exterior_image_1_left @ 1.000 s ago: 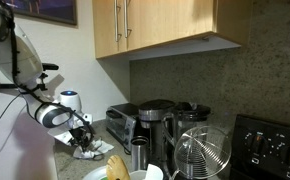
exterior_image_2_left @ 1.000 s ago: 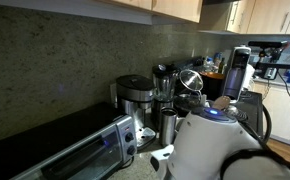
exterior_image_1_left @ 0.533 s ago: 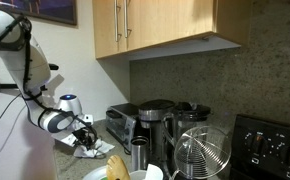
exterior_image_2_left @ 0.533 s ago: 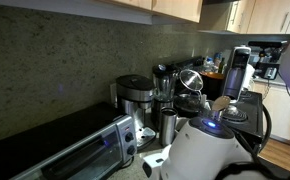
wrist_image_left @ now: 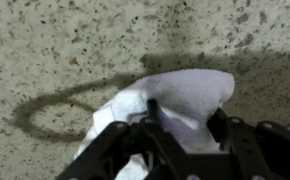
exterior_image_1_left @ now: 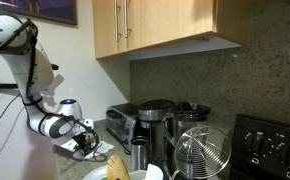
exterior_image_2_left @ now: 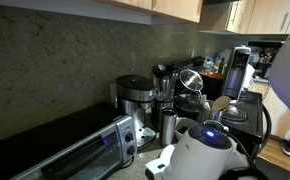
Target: Use the white towel to wipe the white plate, then put the white plate on top of the microwave
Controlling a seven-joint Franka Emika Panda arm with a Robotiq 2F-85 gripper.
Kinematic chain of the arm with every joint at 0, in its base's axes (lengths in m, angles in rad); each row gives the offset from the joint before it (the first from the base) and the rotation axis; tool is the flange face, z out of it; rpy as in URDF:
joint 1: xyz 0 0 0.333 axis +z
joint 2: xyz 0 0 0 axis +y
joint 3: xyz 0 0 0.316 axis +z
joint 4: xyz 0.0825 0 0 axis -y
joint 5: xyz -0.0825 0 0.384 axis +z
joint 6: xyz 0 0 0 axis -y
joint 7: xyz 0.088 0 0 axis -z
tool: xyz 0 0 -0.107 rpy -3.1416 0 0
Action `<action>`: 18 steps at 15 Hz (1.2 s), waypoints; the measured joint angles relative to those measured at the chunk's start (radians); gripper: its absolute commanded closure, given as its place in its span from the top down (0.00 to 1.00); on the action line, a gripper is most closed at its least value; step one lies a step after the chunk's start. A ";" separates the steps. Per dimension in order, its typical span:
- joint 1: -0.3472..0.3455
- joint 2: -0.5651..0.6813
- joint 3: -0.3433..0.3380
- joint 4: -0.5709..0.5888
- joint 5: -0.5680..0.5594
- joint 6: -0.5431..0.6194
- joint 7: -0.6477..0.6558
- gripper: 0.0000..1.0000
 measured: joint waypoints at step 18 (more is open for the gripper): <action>0.218 -0.374 -0.588 0.000 -0.530 -0.445 0.546 0.07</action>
